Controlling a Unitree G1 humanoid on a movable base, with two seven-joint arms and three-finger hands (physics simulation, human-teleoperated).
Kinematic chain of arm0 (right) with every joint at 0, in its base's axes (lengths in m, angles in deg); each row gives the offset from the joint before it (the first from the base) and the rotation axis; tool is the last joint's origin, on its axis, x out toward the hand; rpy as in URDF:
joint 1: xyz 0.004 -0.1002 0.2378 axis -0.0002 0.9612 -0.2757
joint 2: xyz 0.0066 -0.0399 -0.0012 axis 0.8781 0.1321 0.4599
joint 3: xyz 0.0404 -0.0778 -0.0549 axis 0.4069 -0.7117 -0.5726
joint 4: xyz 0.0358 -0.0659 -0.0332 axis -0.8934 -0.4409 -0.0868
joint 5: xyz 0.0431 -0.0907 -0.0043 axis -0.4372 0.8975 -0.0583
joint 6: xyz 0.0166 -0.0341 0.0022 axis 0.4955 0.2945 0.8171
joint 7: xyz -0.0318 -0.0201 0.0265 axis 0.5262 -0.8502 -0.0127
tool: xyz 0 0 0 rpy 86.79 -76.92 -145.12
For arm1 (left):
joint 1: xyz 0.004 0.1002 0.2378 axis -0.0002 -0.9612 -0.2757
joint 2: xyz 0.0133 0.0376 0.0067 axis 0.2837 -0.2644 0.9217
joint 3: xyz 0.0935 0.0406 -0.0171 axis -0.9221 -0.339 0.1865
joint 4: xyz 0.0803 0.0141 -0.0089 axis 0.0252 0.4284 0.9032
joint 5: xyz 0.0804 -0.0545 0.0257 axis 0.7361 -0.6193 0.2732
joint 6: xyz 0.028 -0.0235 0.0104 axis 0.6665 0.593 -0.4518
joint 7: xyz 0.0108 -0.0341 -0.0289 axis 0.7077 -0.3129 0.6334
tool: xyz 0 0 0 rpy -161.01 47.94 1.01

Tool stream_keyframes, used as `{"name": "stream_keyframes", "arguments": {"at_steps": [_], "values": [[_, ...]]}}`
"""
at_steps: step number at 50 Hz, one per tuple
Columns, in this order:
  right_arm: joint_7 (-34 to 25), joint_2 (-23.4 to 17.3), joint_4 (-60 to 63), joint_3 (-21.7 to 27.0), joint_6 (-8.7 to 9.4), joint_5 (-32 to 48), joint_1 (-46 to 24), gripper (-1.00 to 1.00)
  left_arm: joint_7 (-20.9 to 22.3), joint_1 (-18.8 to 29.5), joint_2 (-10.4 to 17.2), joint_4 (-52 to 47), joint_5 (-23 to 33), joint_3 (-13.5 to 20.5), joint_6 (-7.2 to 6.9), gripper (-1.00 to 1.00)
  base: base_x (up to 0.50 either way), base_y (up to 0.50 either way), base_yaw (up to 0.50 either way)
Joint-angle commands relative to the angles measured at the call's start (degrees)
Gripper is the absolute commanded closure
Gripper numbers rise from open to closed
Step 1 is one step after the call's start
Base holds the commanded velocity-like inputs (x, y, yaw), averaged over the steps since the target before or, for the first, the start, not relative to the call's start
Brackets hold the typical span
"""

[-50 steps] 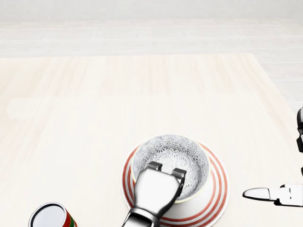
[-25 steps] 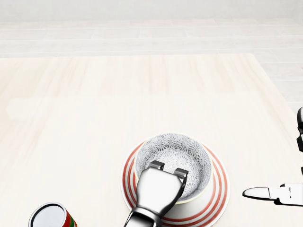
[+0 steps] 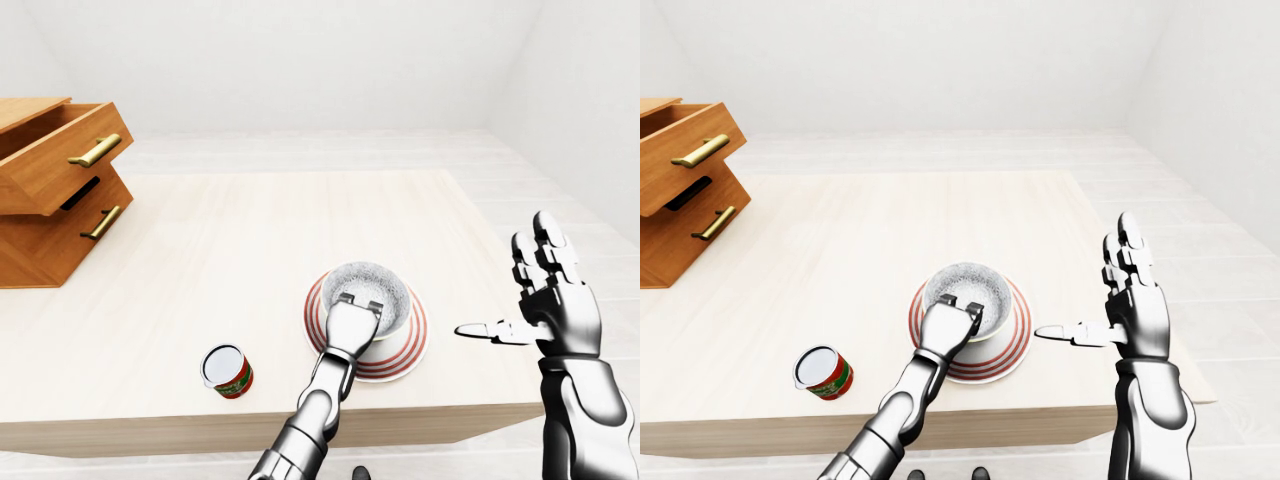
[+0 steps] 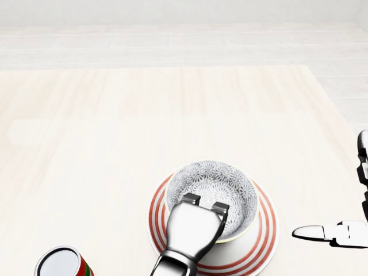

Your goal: Put the bowl on the plate.

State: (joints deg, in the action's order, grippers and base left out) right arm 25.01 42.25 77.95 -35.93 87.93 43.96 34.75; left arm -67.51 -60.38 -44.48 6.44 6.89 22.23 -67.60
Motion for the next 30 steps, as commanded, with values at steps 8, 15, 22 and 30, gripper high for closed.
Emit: {"name": "stream_keyframes", "arguments": {"at_steps": [8, 15, 22, 30], "values": [[0.18, 0.06, 0.37, -0.08, 0.00, -0.09, 0.14, -1.00, -0.57, -1.34, 0.68, 0.03, 0.09, 0.65, 0.00, 1.00, 0.00, 0.00, 0.00], [0.14, 0.01, 0.25, 0.03, 0.00, -0.26, 0.12, -1.00, -1.00, -1.08, 0.60, 0.77, 0.04, 0.83, 0.00, 1.00, 0.00, 0.00, 0.00], [0.15, 0.02, 0.36, 0.00, 0.00, -0.23, 0.17, -1.00, -1.20, -1.14, 0.64, 0.87, -0.02, 0.82, 0.00, 1.00, 0.00, 0.00, 0.00], [0.21, 0.03, -0.87, -0.23, 0.00, 0.07, -0.07, -1.00, -1.33, -1.10, 0.72, 0.90, -0.38, 1.05, 0.00, 1.00, 0.00, 0.00, 0.00]]}}
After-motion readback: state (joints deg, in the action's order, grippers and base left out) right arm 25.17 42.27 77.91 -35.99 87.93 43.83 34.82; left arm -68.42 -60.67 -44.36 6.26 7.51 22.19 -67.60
